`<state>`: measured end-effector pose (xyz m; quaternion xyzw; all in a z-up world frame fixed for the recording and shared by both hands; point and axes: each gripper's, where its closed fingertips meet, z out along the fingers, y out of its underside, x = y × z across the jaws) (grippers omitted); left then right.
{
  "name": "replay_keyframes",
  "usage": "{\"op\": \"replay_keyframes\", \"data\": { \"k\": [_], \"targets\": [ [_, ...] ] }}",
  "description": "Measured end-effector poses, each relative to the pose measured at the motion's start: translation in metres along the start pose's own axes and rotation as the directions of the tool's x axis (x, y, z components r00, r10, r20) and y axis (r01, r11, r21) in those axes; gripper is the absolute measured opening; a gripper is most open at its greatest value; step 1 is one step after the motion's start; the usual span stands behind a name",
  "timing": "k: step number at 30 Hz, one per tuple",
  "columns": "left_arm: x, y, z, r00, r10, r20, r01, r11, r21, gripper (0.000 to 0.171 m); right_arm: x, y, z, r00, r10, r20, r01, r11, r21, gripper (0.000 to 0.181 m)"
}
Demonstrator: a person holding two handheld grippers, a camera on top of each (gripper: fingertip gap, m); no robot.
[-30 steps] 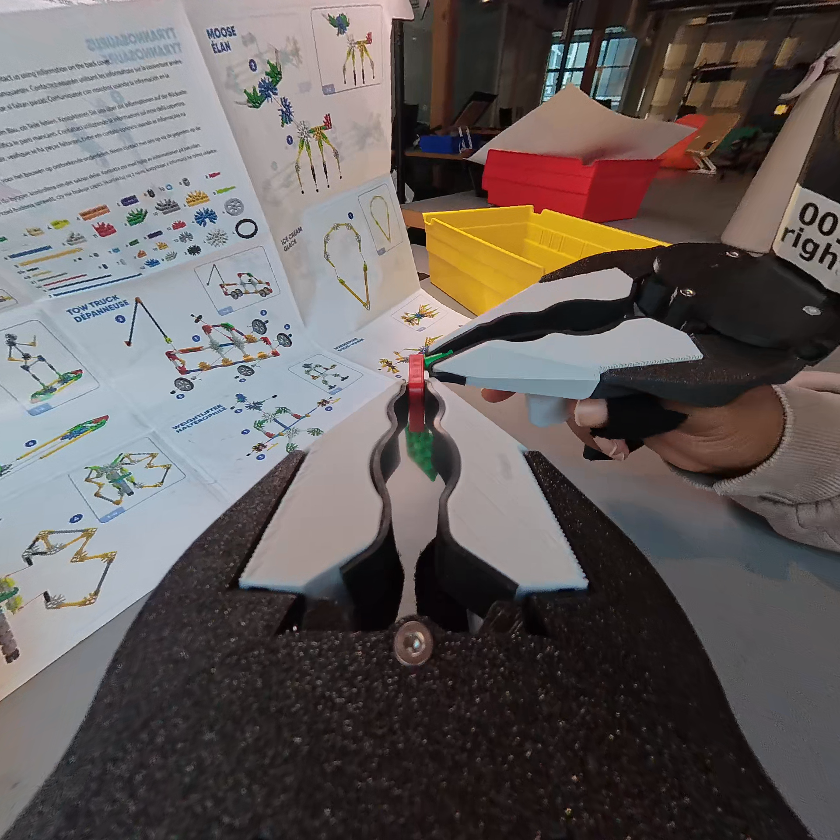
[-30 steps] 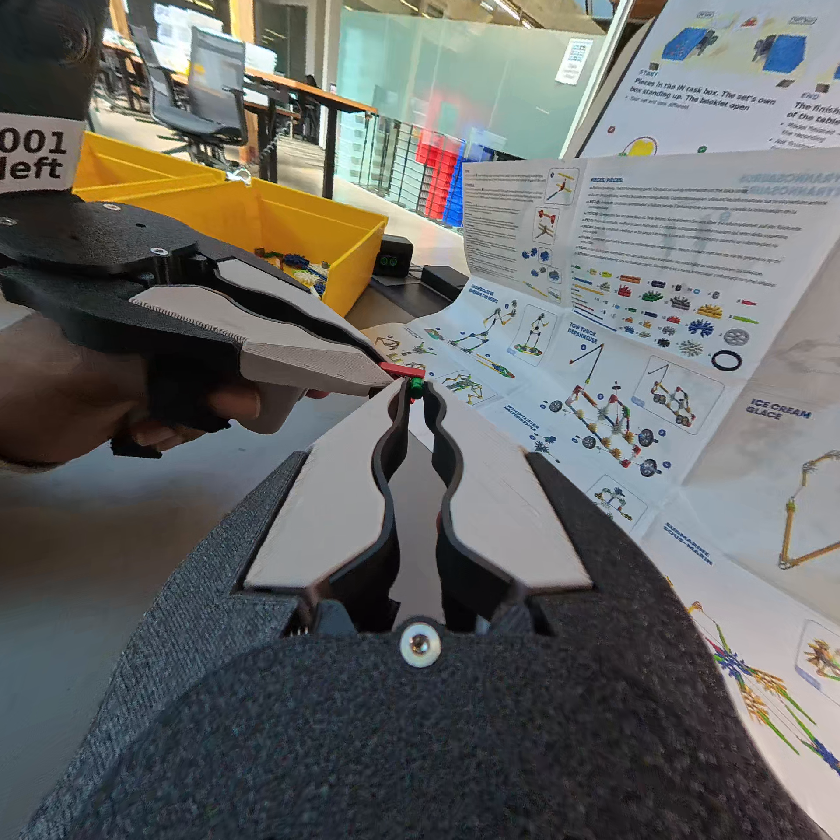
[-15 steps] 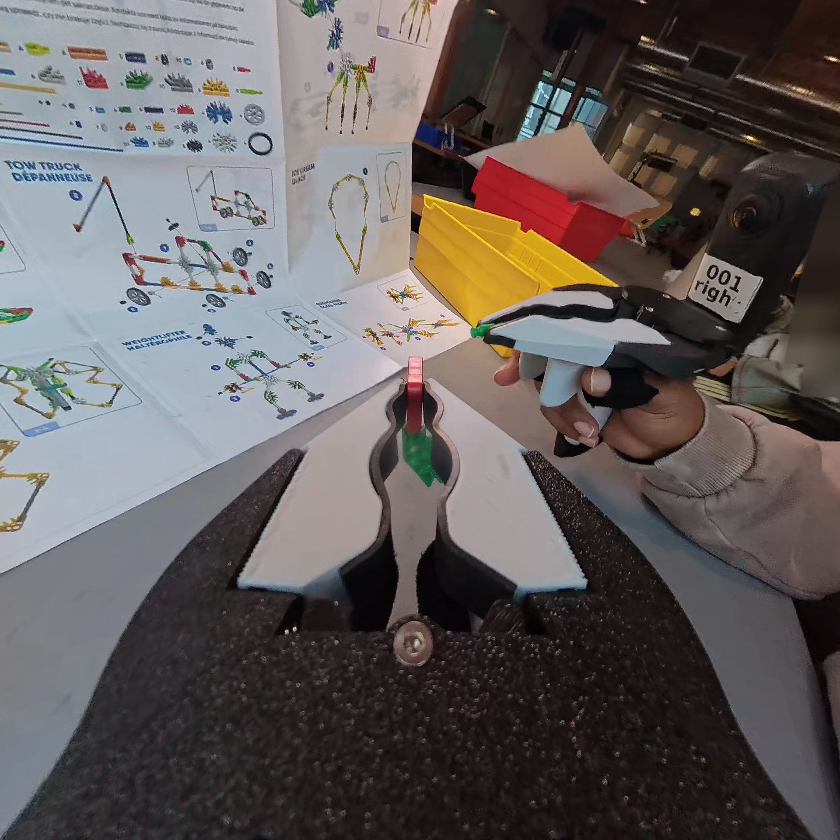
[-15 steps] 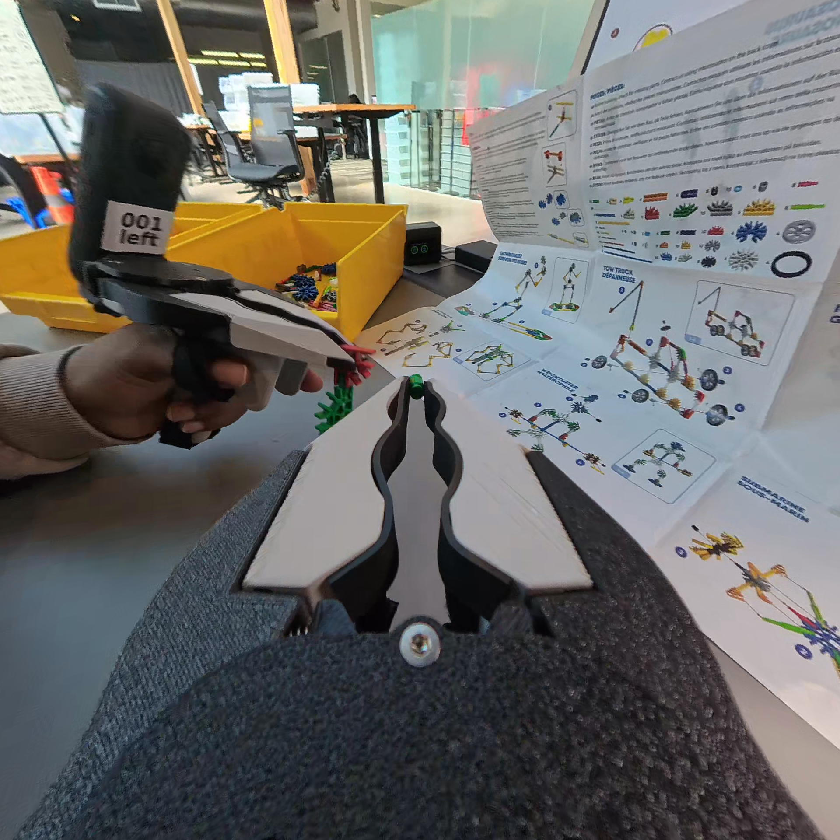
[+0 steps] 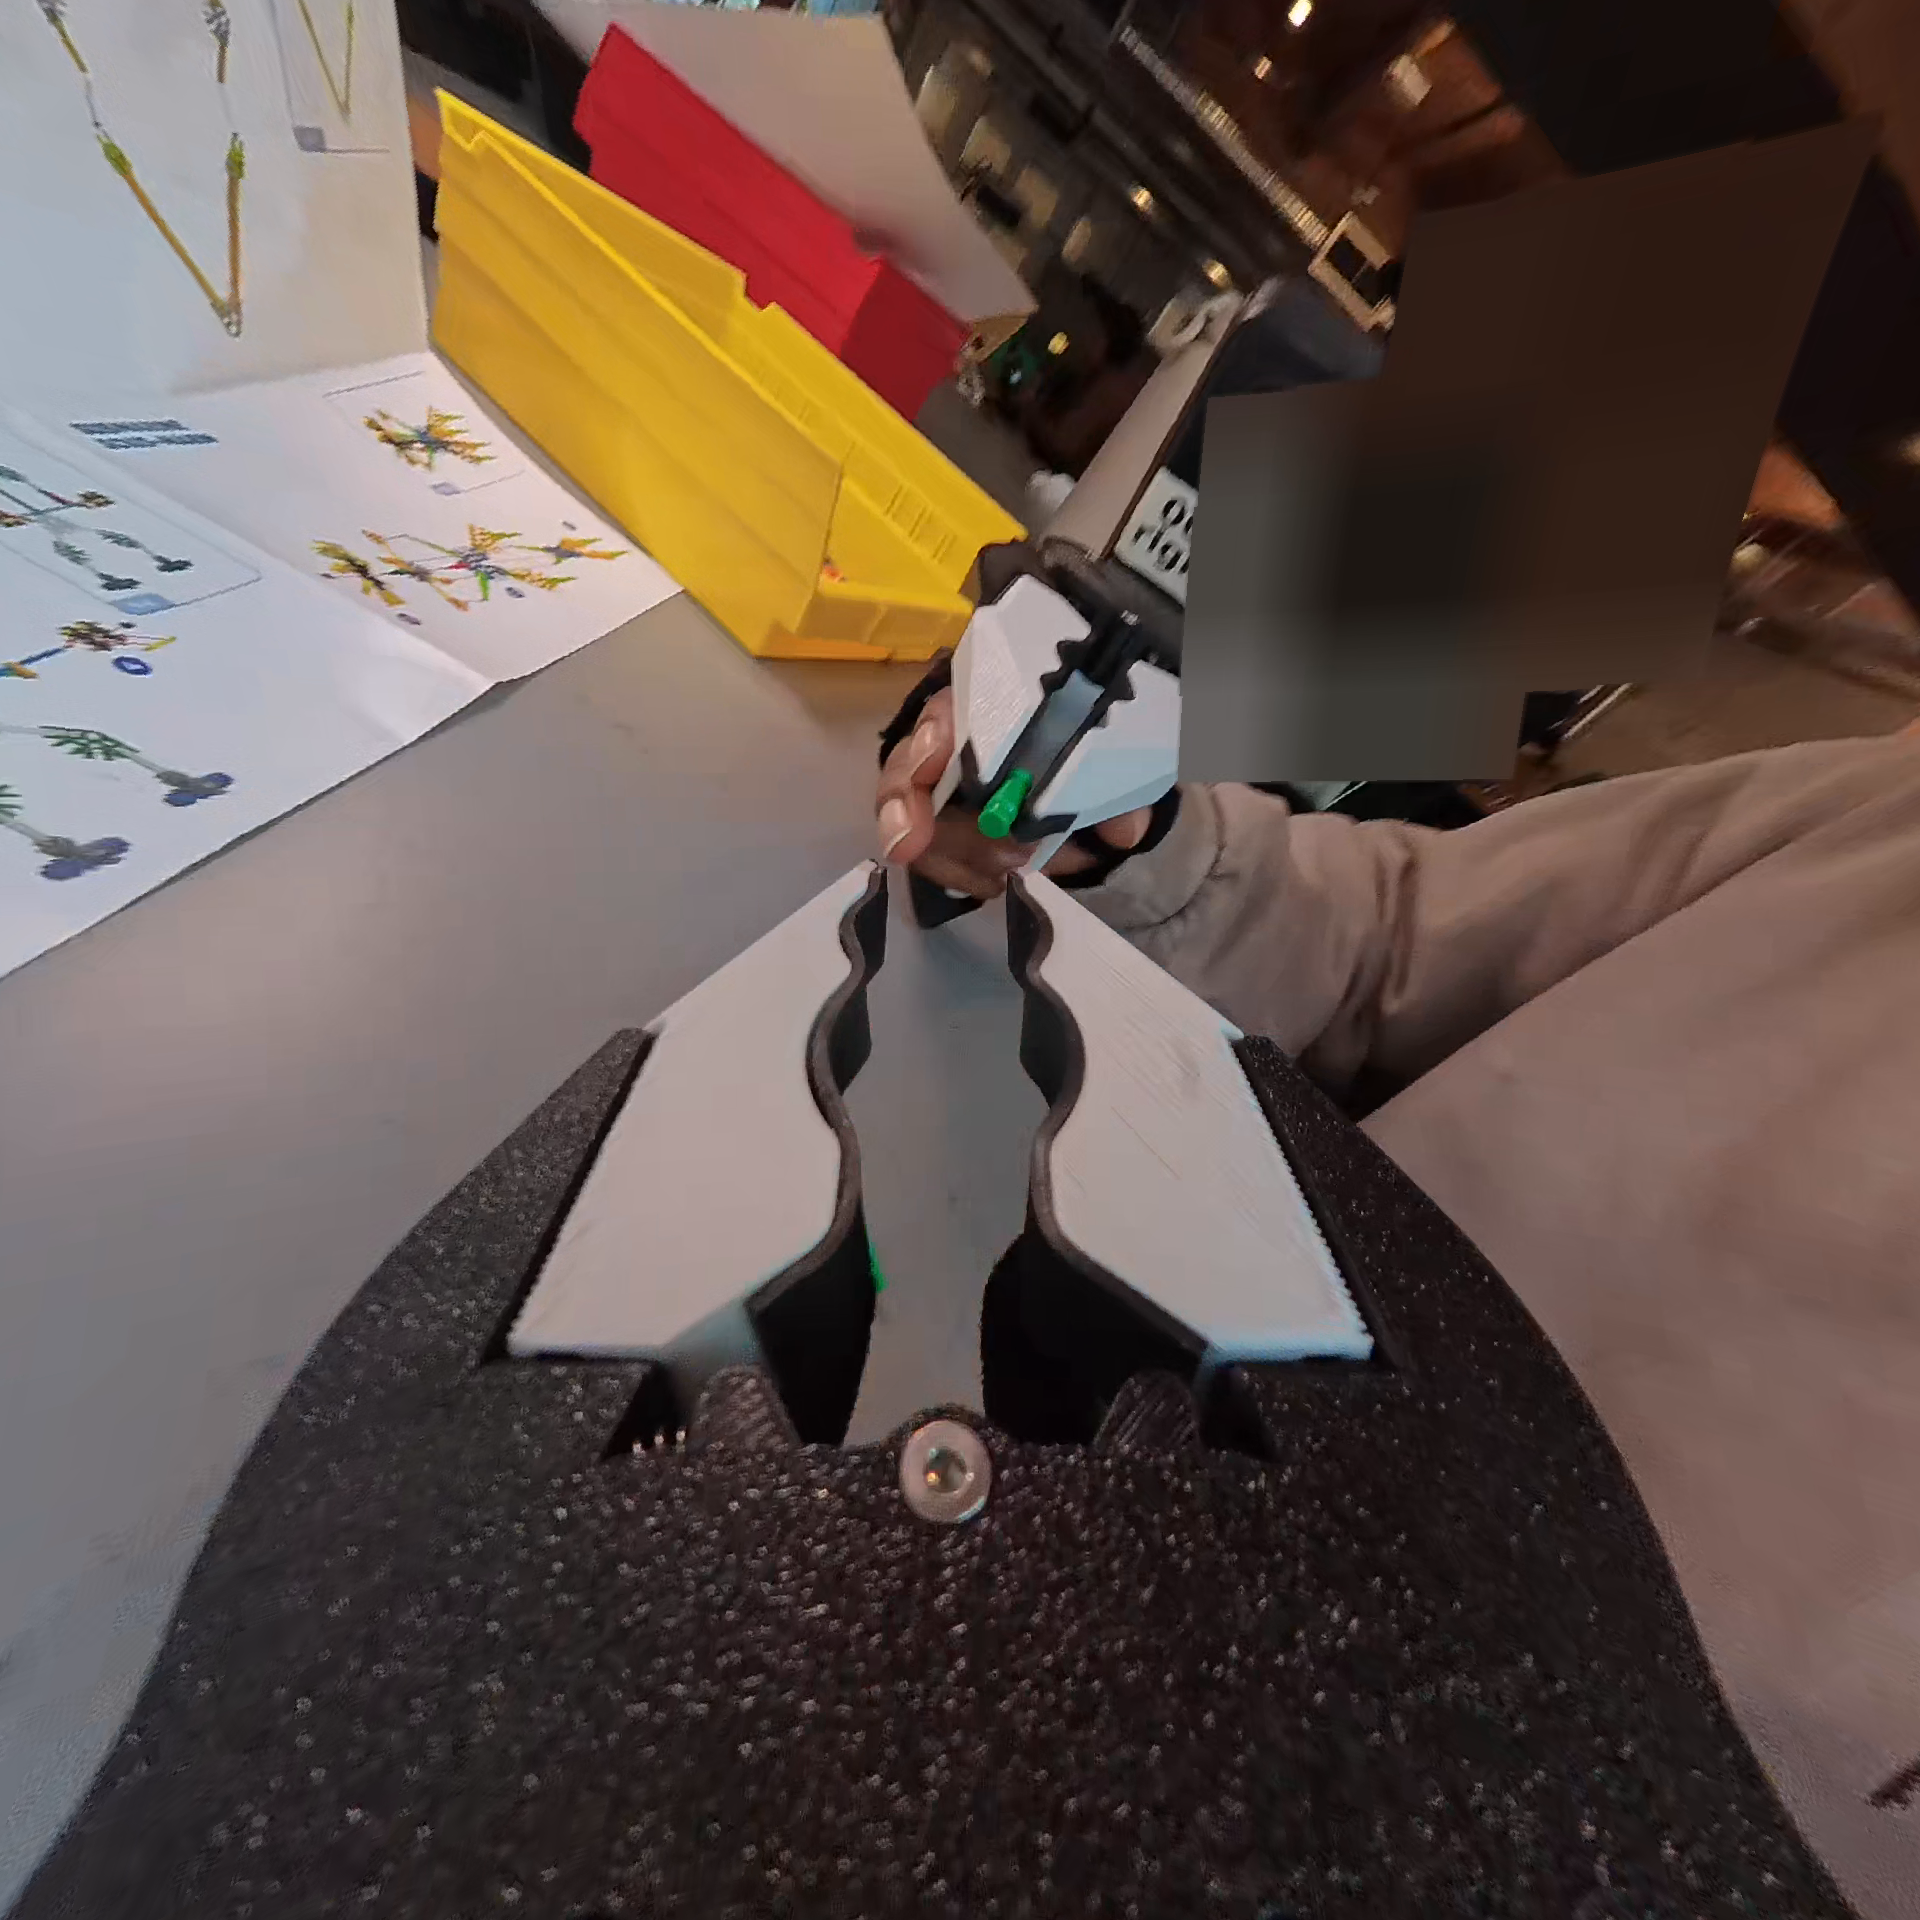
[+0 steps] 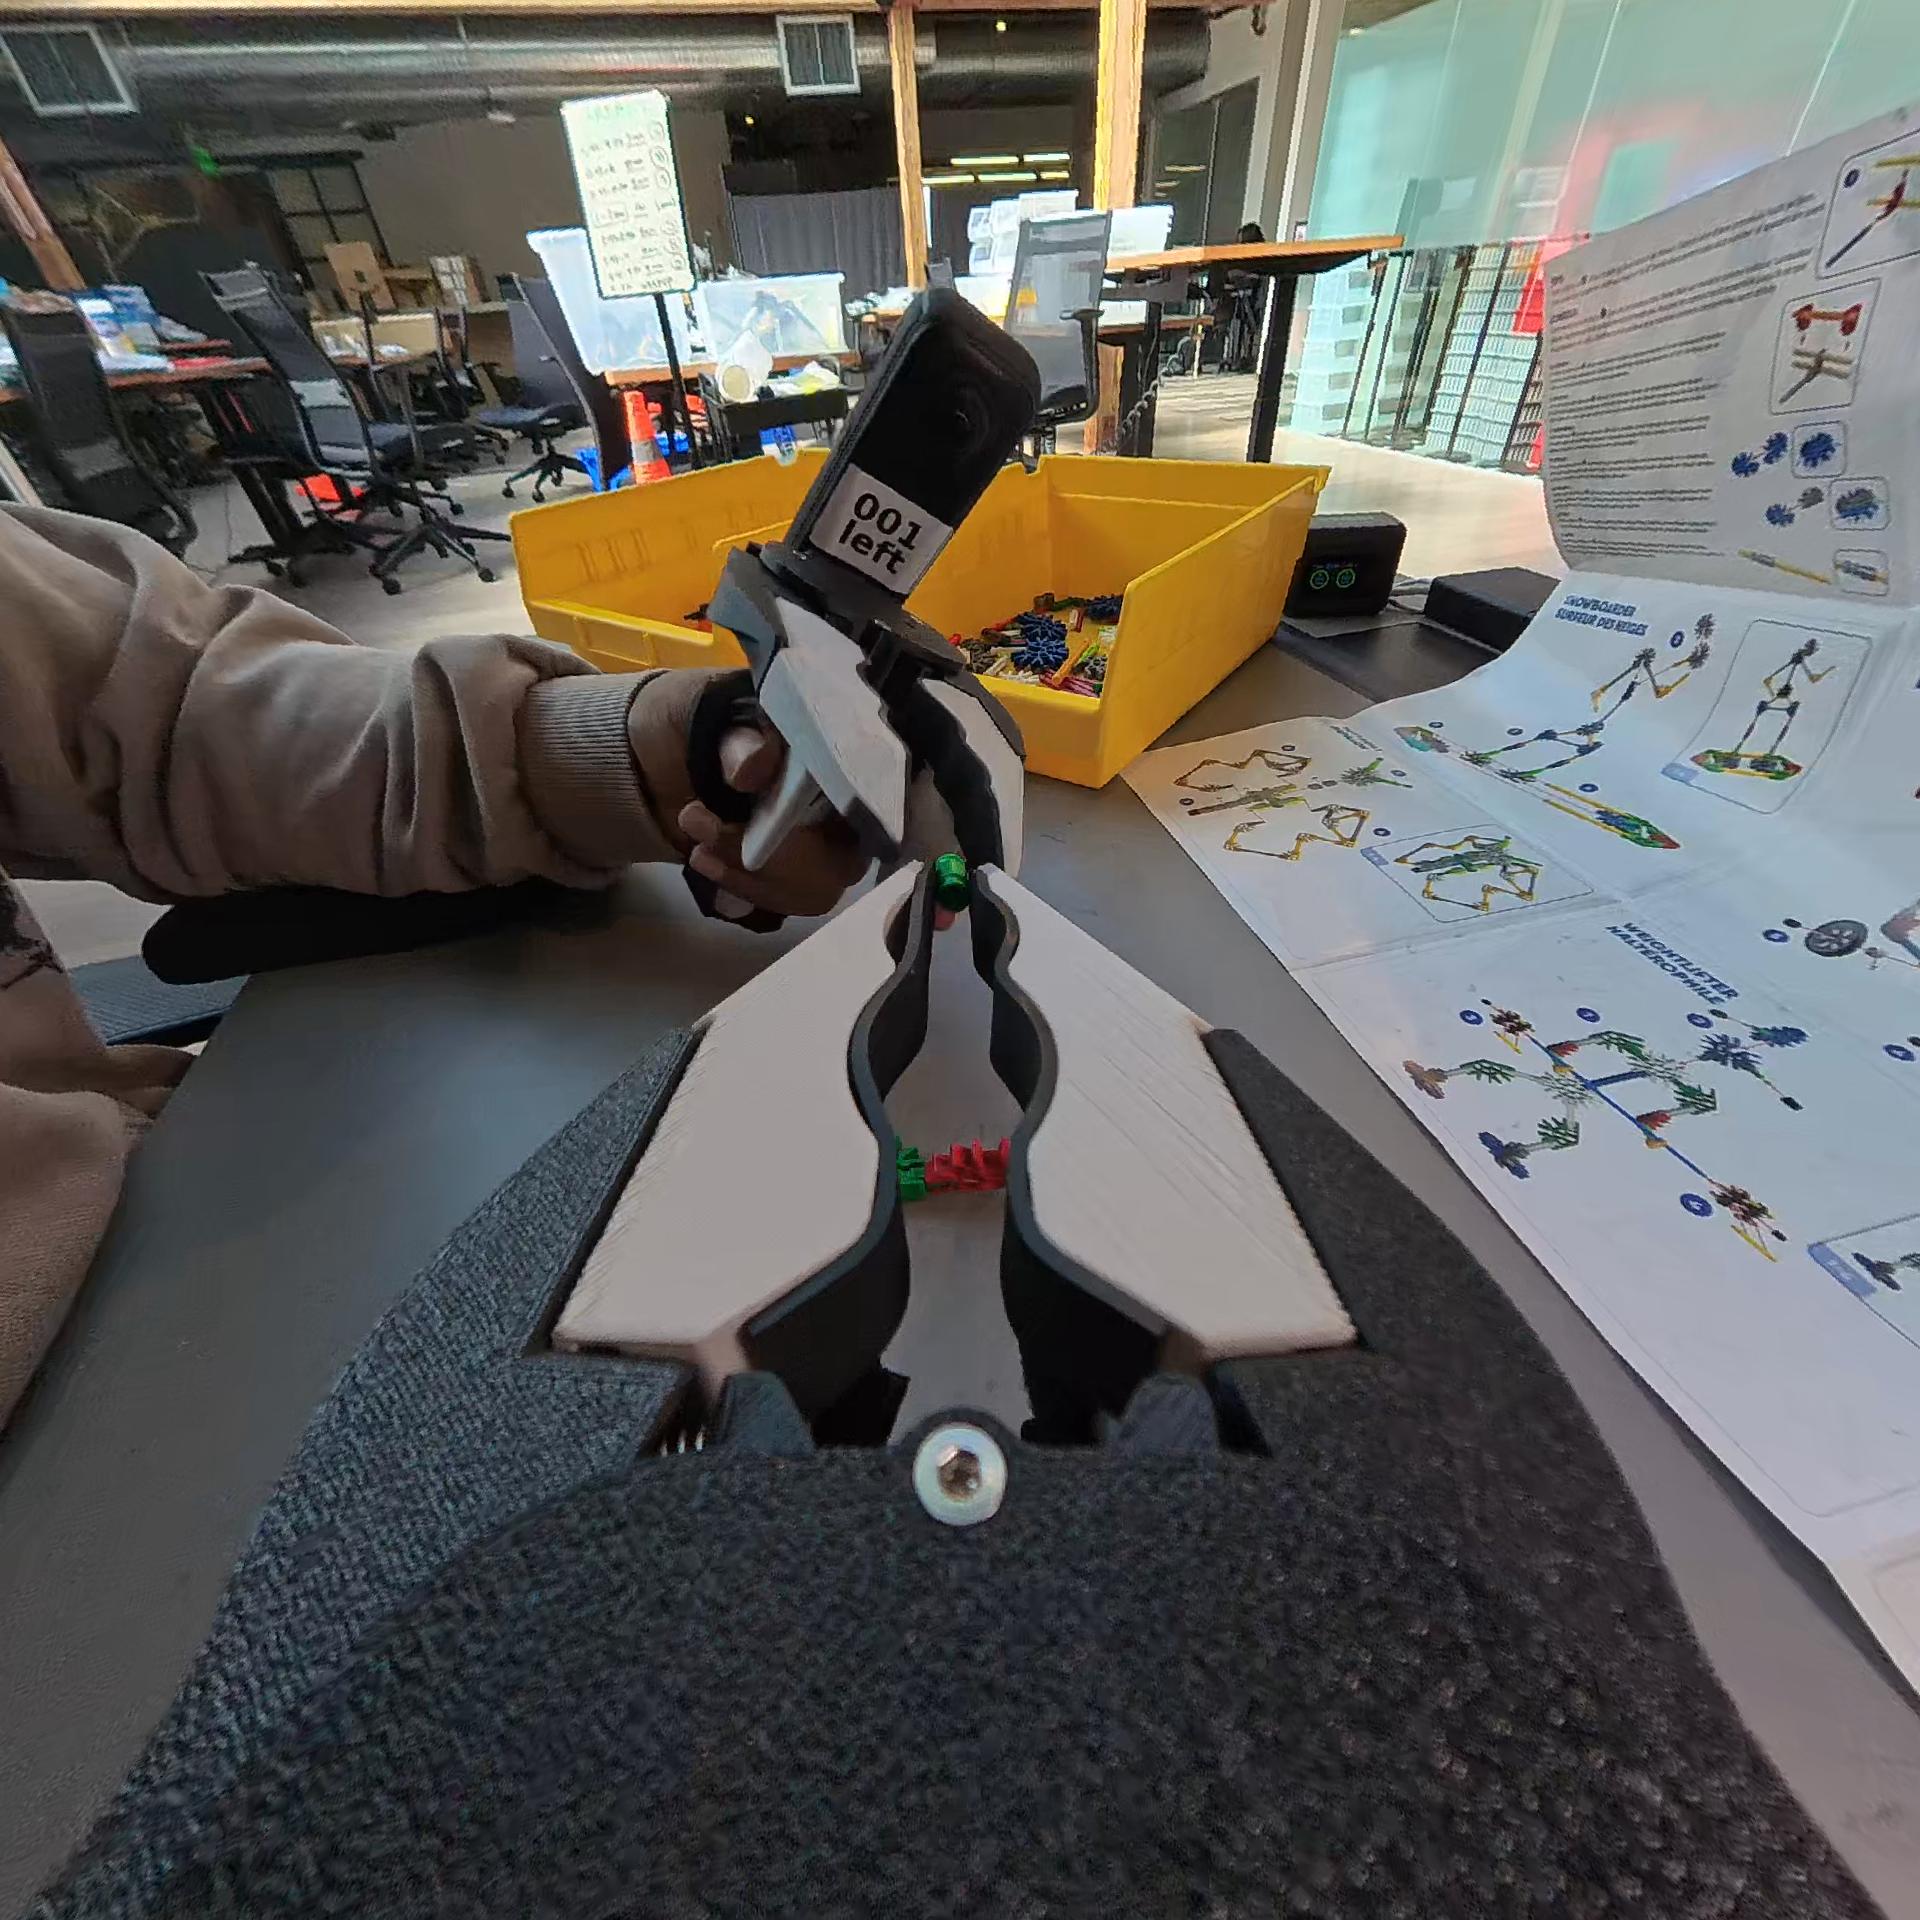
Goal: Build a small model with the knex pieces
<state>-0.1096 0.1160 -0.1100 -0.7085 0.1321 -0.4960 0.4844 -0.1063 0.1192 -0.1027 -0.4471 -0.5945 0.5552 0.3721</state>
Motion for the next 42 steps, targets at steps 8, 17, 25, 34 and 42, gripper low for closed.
{"op": "replay_keyframes", "data": {
  "k": [8,17,25,34,42],
  "targets": [
    [0.015,-0.002,0.005,0.983,-0.126,-0.136,0.132,0.991,0.030,0.020,-0.008,-0.005,0.002,0.994,-0.109,-0.019,0.110,0.994,0.014,0.004],
    [0.022,-0.005,0.005,0.967,-0.170,-0.188,0.182,0.982,0.049,0.009,-0.011,-0.005,0.004,0.985,-0.171,-0.033,0.171,0.985,0.006,0.005],
    [0.017,-0.005,0.003,0.984,-0.113,-0.136,0.121,0.991,0.053,0.003,-0.008,-0.001,0.006,0.977,-0.206,-0.062,0.205,0.979,-0.019,0.005],
    [-0.033,-0.037,-0.043,0.919,0.193,0.345,-0.229,0.971,0.066,0.003,0.010,0.001,-0.001,0.979,-0.169,-0.118,0.166,0.986,-0.034,0.022],
    [-0.090,-0.096,-0.245,-0.081,0.473,0.877,-0.364,0.805,-0.468,0.004,0.032,0.048,0.004,0.979,-0.092,-0.183,0.035,0.955,-0.295,0.027]
  ]
}}
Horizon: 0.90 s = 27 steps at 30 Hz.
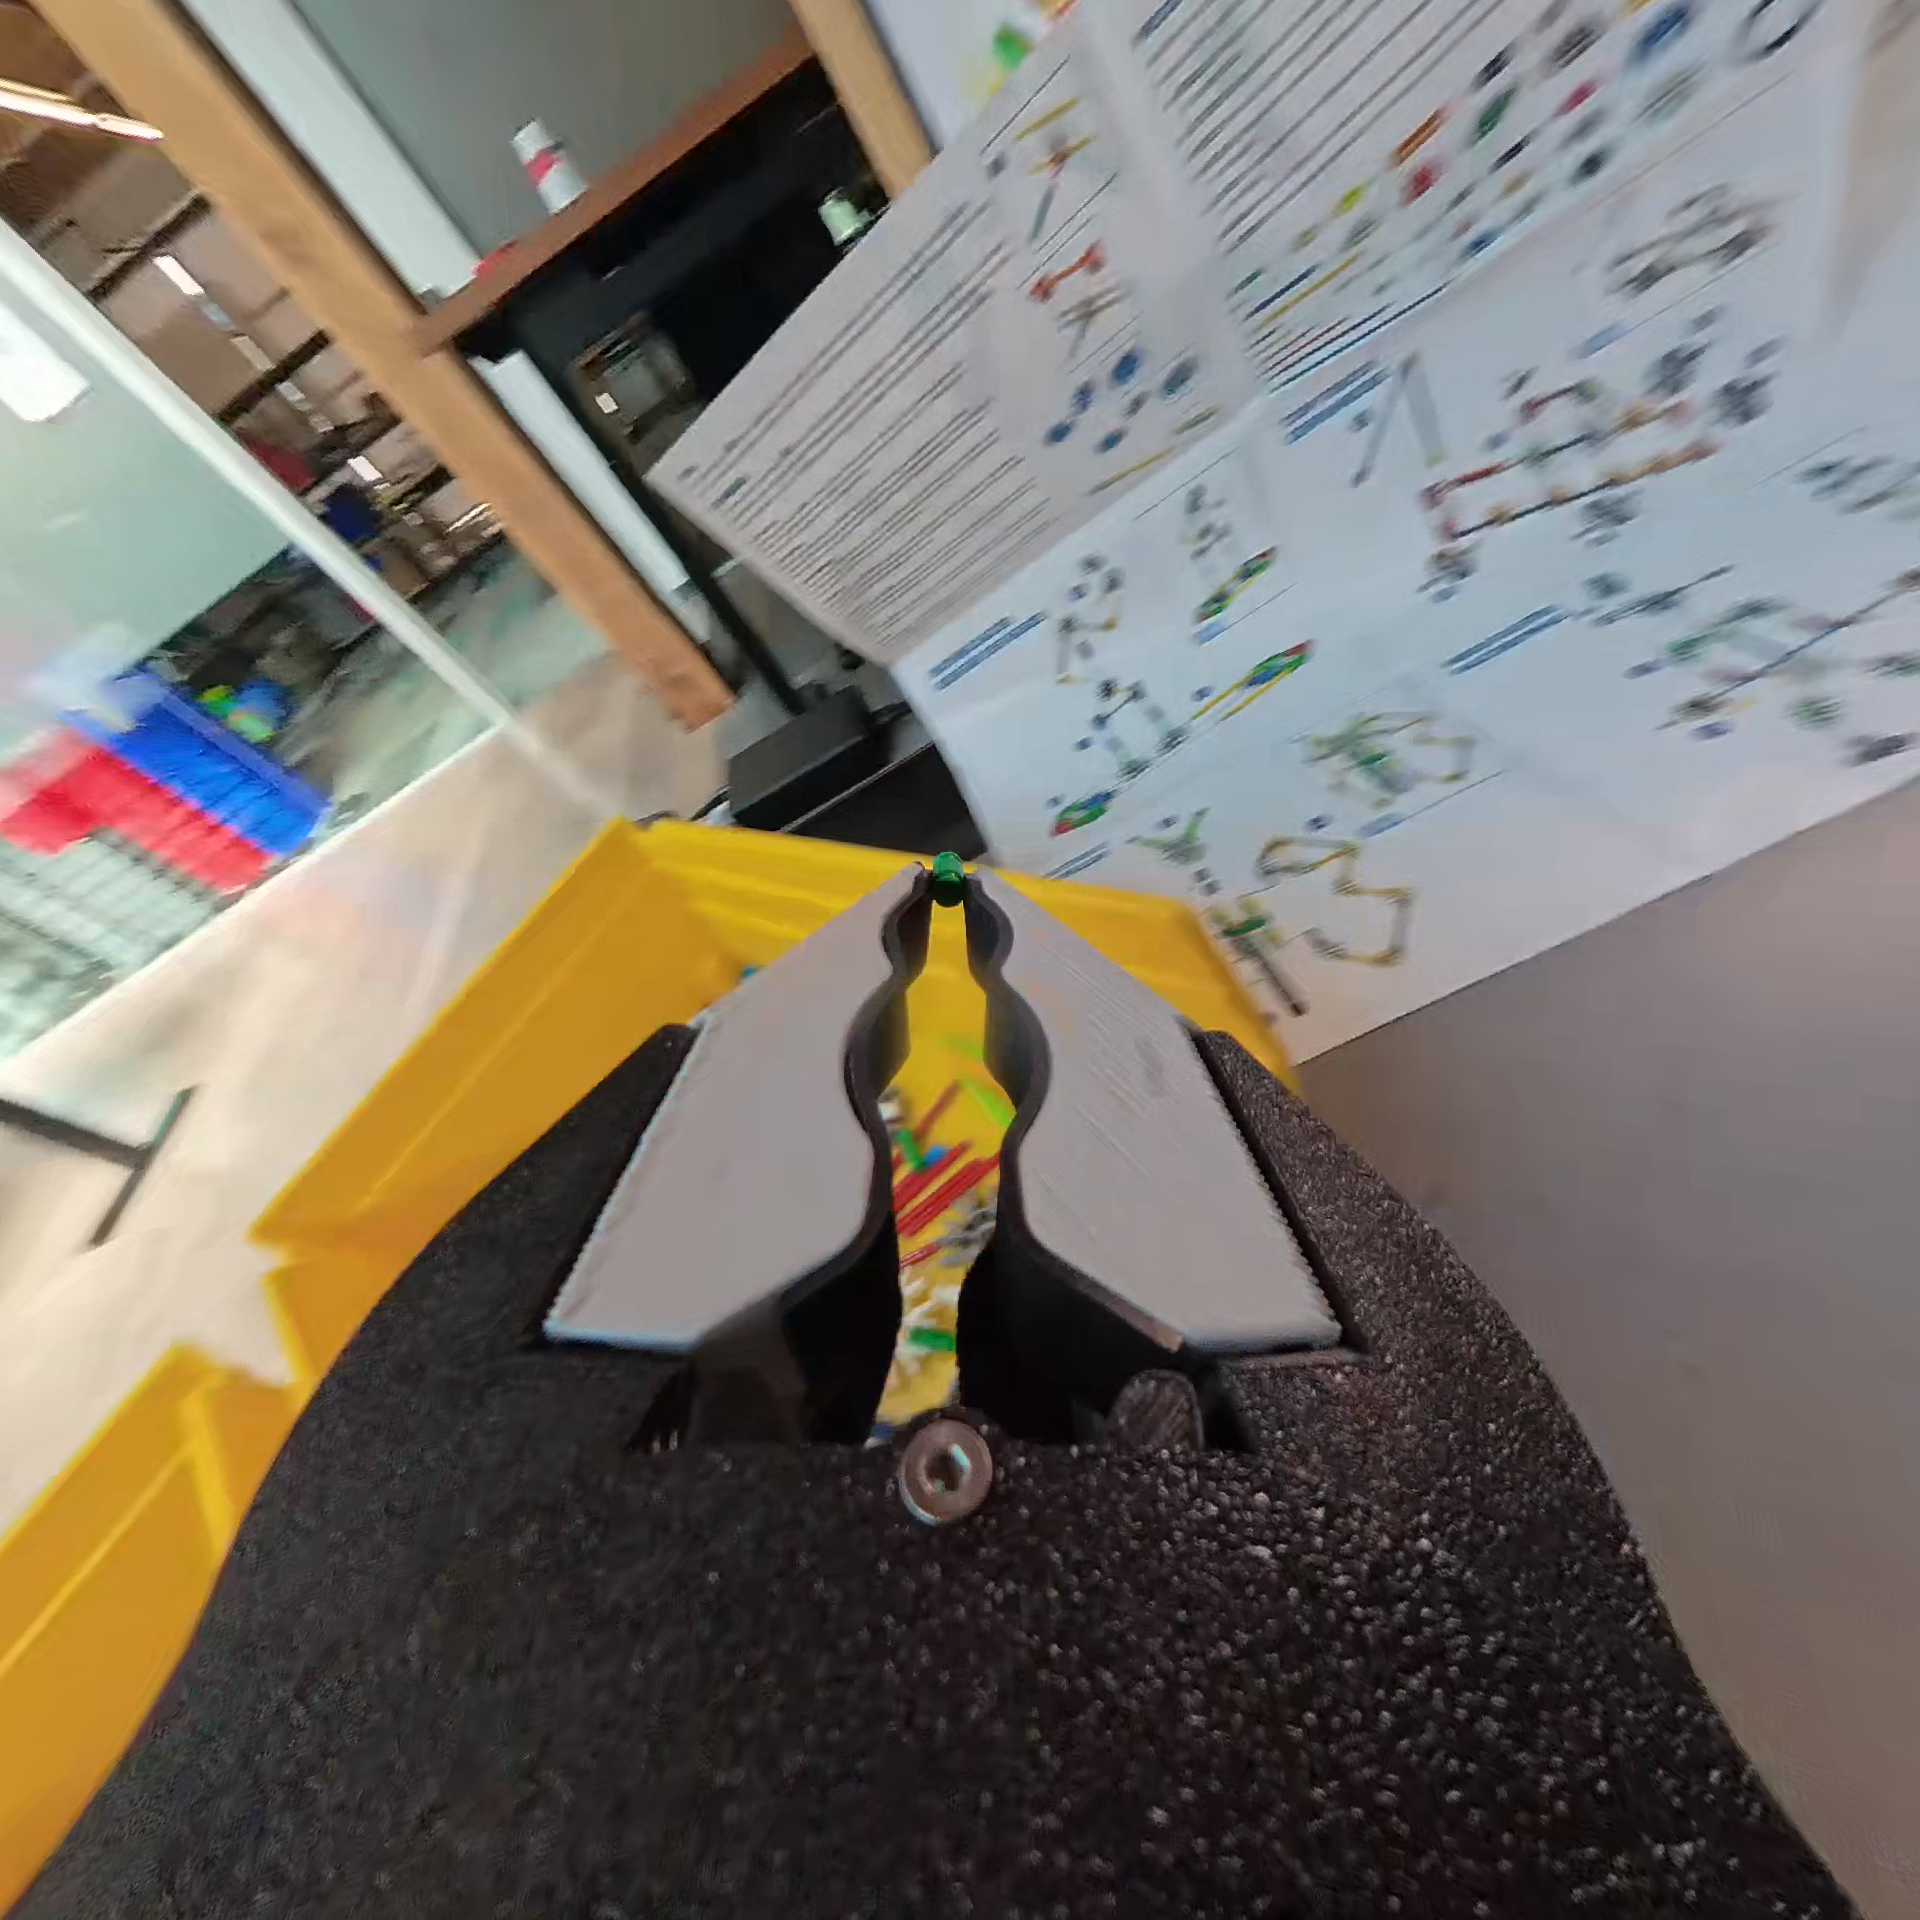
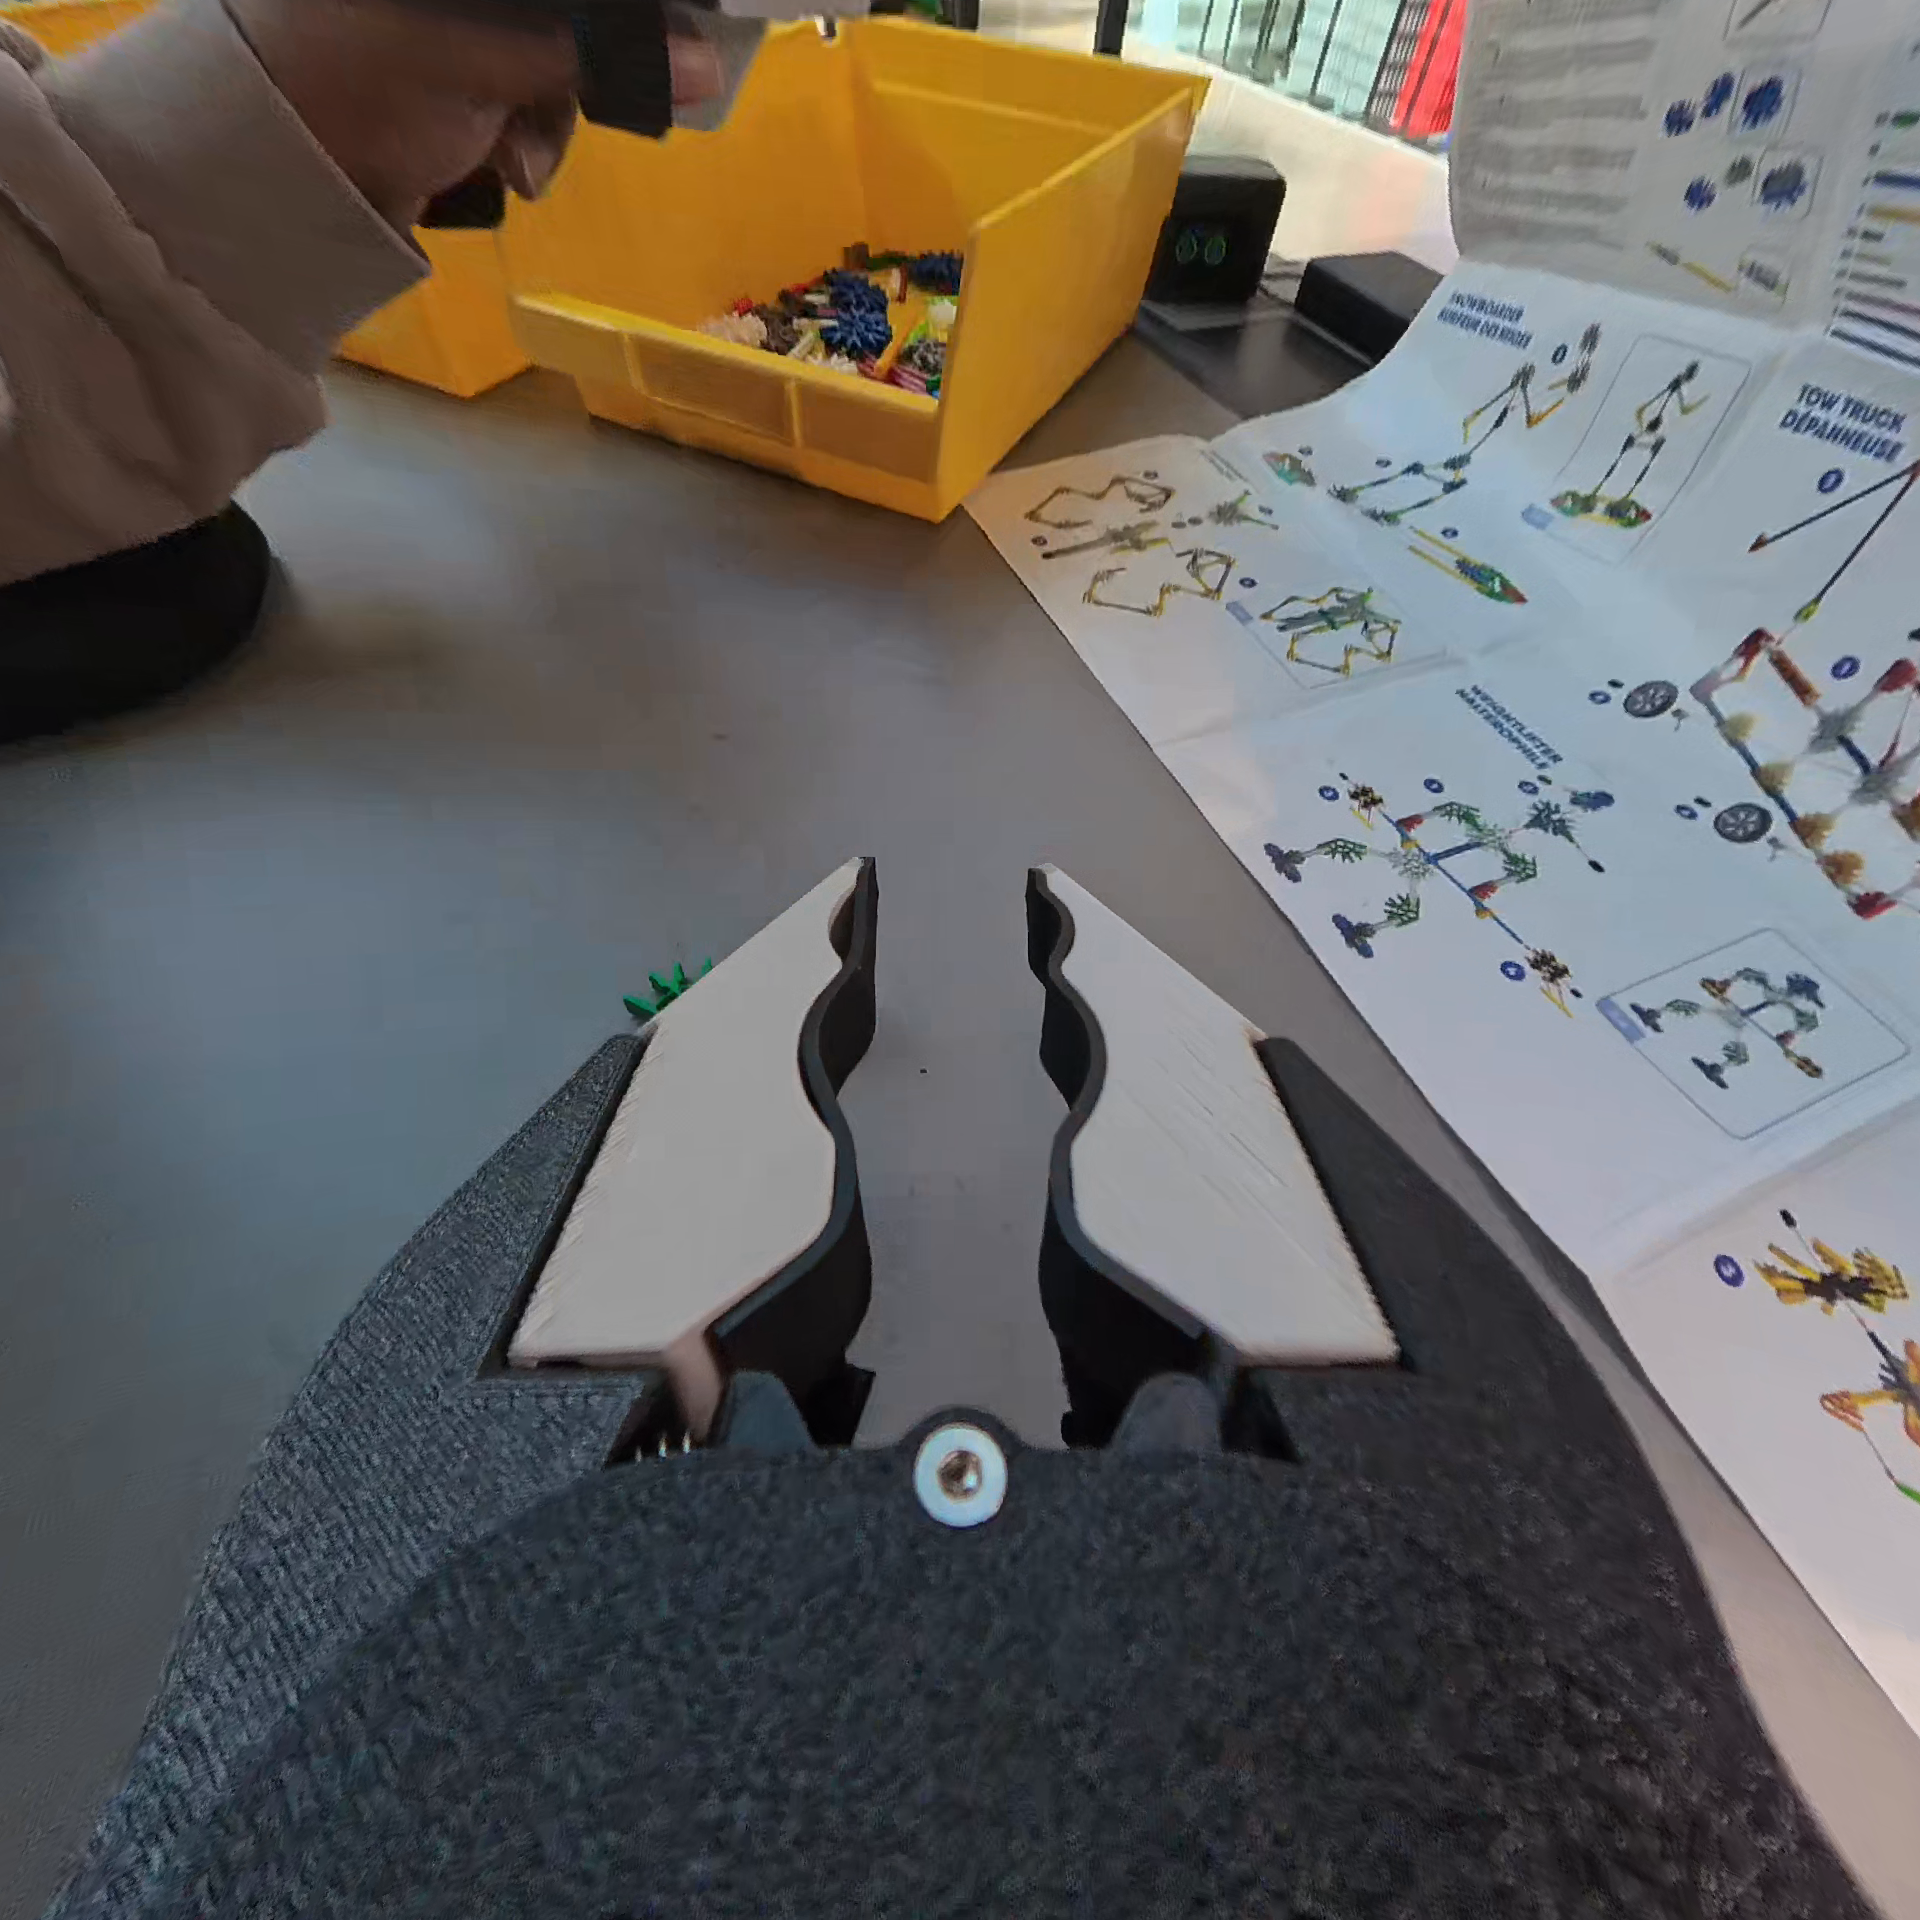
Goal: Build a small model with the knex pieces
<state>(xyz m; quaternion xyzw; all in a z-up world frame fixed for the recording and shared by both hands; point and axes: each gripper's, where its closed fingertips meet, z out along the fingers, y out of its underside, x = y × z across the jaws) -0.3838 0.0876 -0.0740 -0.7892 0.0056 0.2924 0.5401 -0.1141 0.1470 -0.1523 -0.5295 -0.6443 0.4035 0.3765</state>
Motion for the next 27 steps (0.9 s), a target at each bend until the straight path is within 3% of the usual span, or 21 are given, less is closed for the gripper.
{"op": "replay_keyframes", "data": {
  "k": [4,8,14,19,21,23,25,27],
  "targets": [
    [-0.031,0.046,0.005,0.996,-0.010,0.089,0.029,0.978,-0.208,0.004,-0.001,0.017,0.004,0.999,0.028,0.022,-0.025,0.994,-0.108,0.040],
    [-0.038,0.061,0.009,0.994,-0.024,0.106,0.050,0.967,-0.250,0.010,-0.007,0.034,0.005,0.998,0.028,0.059,-0.015,0.978,-0.207,0.064],
    [-0.001,0.032,0.010,0.995,-0.081,-0.056,0.073,0.990,-0.122,0.021,-0.027,0.039,0.014,0.991,-0.004,0.137,0.038,0.967,-0.251,0.066],
    [0.074,-0.006,0.002,0.944,-0.066,-0.325,0.075,0.997,0.016,0.021,-0.034,0.046,0.029,0.988,0.088,0.124,-0.042,0.941,-0.335,0.043],
    [0.118,-0.022,-0.008,0.840,-0.162,-0.518,0.205,0.978,0.025,0.021,-0.032,0.046,0.030,0.990,0.090,0.108,-0.048,0.937,-0.346,0.021],
    [0.160,-0.036,-0.021,0.637,-0.315,-0.703,0.382,0.922,-0.066,0.021,-0.037,0.046,0.028,0.986,0.107,0.131,-0.055,0.935,-0.350,0.020],
    [0.191,-0.042,-0.032,0.437,-0.415,-0.798,0.471,0.862,-0.190,0.021,-0.037,0.045,0.026,0.986,0.100,0.133,-0.050,0.942,-0.332,0.020],
    [0.211,-0.043,-0.041,0.287,-0.456,-0.842,0.492,0.825,-0.279,0.021,-0.037,0.029,0.020,0.983,0.093,0.156,-0.055,0.971,-0.231,0.020]
  ]
}}
